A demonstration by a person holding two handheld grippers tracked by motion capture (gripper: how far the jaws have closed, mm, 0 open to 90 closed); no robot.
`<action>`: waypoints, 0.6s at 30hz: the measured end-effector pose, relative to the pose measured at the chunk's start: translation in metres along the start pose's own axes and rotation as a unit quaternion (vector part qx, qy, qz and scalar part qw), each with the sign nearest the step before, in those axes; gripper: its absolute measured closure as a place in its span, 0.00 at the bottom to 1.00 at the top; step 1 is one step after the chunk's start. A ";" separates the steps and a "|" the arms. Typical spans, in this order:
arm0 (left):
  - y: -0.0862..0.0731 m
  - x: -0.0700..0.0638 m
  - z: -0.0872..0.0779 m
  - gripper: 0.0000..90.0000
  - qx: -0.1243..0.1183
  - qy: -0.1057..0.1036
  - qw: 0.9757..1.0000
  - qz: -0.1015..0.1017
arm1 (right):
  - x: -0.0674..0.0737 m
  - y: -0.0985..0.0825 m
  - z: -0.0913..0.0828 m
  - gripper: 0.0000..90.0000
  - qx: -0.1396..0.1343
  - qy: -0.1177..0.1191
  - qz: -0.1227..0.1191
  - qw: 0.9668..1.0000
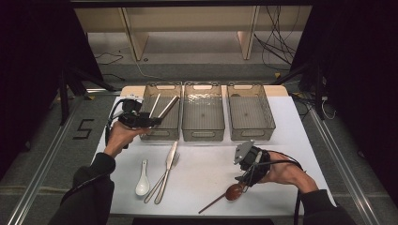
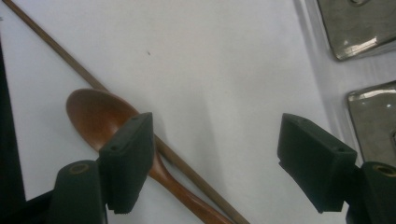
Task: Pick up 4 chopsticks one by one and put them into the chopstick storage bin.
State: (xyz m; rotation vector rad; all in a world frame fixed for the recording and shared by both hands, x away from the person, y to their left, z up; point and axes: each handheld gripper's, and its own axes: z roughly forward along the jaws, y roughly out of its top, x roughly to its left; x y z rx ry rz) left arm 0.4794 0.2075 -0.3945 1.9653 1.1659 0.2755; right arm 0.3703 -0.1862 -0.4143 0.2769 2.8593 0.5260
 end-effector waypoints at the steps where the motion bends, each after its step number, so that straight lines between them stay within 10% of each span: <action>1: -0.003 -0.003 -0.001 0.32 -0.002 -0.006 1.000 0.004 | -0.001 0.000 0.000 0.31 0.002 -0.002 0.000 1.000; 18: -0.038 -0.055 -0.031 0.21 -0.036 -0.050 0.995 0.080 | -0.014 -0.002 0.018 0.35 0.060 0.027 -0.029 0.997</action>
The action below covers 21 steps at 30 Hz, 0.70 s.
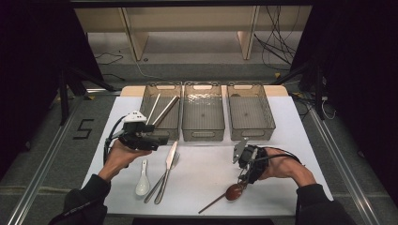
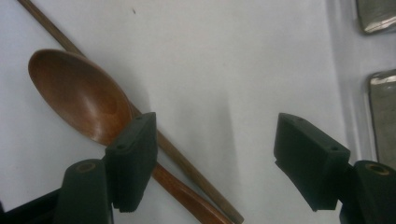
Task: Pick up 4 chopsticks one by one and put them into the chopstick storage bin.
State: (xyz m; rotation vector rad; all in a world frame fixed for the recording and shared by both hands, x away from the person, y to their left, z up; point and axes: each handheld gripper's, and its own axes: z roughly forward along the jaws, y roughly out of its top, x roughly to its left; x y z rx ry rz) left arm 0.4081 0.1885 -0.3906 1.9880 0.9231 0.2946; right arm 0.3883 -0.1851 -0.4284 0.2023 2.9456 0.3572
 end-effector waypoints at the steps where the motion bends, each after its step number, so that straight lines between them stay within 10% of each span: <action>1: -0.002 -0.002 -0.001 0.21 0.001 0.000 1.000 0.002 | 0.000 -0.001 0.000 0.36 0.002 0.003 -0.001 1.000; 21: -0.023 -0.022 -0.003 0.19 0.028 0.007 0.999 0.034 | -0.014 -0.008 0.017 0.41 0.037 0.049 -0.003 0.998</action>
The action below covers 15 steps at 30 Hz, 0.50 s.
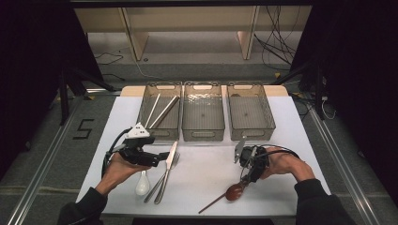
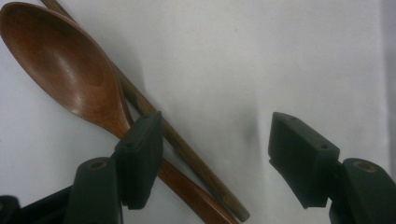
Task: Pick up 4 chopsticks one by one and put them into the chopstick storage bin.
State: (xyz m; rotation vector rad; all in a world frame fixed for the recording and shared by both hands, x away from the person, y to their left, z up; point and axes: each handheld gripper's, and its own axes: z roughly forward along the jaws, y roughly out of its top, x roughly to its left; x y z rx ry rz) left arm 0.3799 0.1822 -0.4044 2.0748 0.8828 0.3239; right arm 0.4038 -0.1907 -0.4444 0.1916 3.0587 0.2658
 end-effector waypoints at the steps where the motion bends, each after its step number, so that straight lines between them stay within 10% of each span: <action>1: 0.000 0.000 0.000 0.19 0.000 0.001 1.000 0.000 | 0.000 0.000 0.000 0.41 0.000 0.002 -0.002 1.000; 15: -0.001 -0.006 -0.002 0.18 0.007 -0.001 1.000 0.014 | 0.007 0.004 0.009 0.50 0.046 0.010 -0.047 0.998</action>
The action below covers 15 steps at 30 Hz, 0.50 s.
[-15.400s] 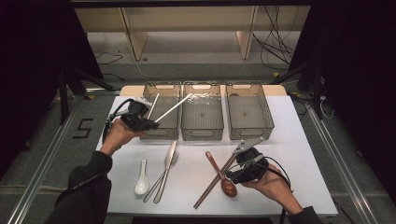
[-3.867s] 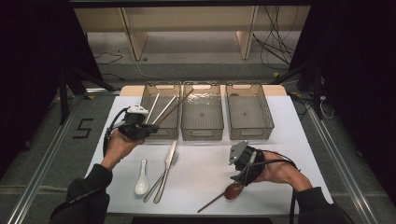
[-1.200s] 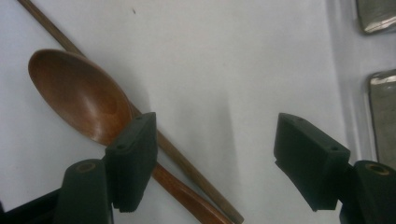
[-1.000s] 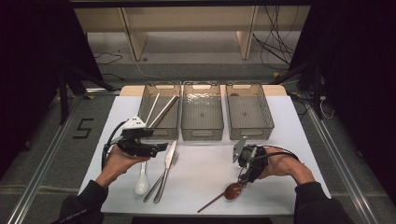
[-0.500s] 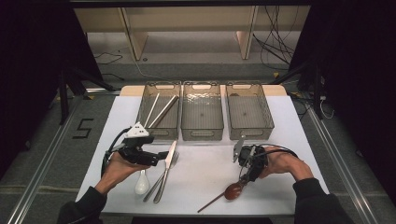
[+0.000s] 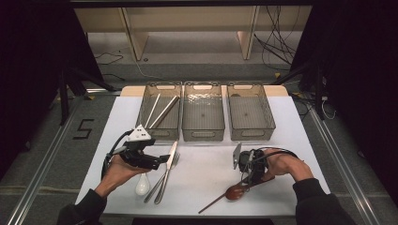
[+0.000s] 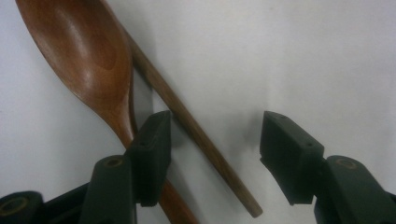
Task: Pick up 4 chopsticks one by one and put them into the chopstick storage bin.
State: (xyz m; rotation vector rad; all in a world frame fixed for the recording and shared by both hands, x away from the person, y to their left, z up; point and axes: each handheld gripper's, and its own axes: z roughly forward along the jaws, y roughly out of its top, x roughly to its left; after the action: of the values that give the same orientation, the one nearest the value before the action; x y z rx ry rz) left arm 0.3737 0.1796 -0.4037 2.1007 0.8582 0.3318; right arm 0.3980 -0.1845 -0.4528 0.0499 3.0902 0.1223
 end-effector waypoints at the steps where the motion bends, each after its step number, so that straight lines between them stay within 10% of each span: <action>1: 0.000 0.000 0.000 0.18 -0.001 0.000 1.000 0.000 | 0.001 0.001 0.001 0.51 0.003 0.000 -0.003 1.000; 15: -0.002 0.000 -0.001 0.18 -0.002 0.002 1.000 -0.003 | 0.006 0.009 0.000 0.75 0.021 0.010 -0.022 0.999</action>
State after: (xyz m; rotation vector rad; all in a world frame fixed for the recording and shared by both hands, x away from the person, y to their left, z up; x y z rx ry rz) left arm 0.3724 0.1806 -0.4045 2.0932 0.8654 0.3338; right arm 0.3923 -0.1753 -0.4521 -0.0182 3.1118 0.0560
